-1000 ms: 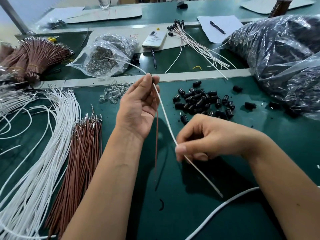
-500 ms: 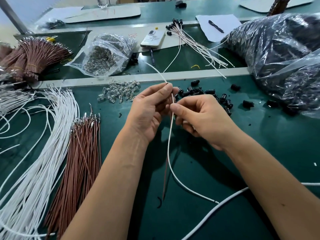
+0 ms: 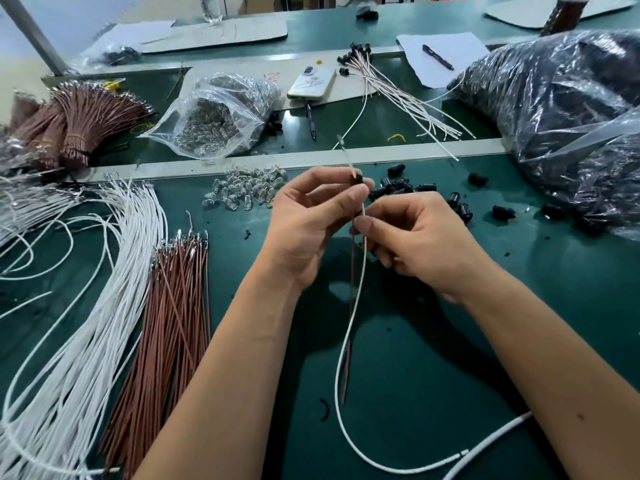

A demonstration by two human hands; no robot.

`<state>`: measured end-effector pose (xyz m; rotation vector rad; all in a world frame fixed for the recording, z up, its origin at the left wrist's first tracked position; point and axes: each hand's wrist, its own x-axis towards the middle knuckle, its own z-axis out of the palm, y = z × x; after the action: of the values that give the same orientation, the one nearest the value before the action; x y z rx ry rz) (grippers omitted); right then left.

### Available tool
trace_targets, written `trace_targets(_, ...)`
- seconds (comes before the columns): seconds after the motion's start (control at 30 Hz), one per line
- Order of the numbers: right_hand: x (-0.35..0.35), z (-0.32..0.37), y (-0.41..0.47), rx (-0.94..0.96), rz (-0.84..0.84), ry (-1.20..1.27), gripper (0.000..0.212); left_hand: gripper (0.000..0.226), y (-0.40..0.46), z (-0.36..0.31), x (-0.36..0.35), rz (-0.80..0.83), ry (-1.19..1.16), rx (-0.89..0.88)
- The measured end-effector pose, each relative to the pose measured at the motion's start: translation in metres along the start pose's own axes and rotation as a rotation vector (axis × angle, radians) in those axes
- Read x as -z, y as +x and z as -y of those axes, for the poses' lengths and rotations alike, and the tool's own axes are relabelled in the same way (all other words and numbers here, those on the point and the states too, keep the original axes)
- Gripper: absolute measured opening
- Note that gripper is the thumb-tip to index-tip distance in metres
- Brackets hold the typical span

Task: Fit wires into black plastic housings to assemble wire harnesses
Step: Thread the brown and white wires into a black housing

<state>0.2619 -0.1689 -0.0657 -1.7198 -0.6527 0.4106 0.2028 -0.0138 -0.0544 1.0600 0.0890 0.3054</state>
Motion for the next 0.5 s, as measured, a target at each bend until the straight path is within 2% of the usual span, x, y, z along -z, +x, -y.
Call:
trace_targets(0.27, 0.0043, -0.0002, -0.0003, 0.028, 0.078, -0.212, 0.022, 0.034, -0.0005, -0.0023, -0.0047, 0.136, 0.037, -0.169)
trace_targets(0.5, 0.0022, 0.0034, -0.0019, 0.254, -0.112, -0.071, 0.02, 0.034, -0.0015, -0.0022, -0.006, 0.188, 0.06, -0.181)
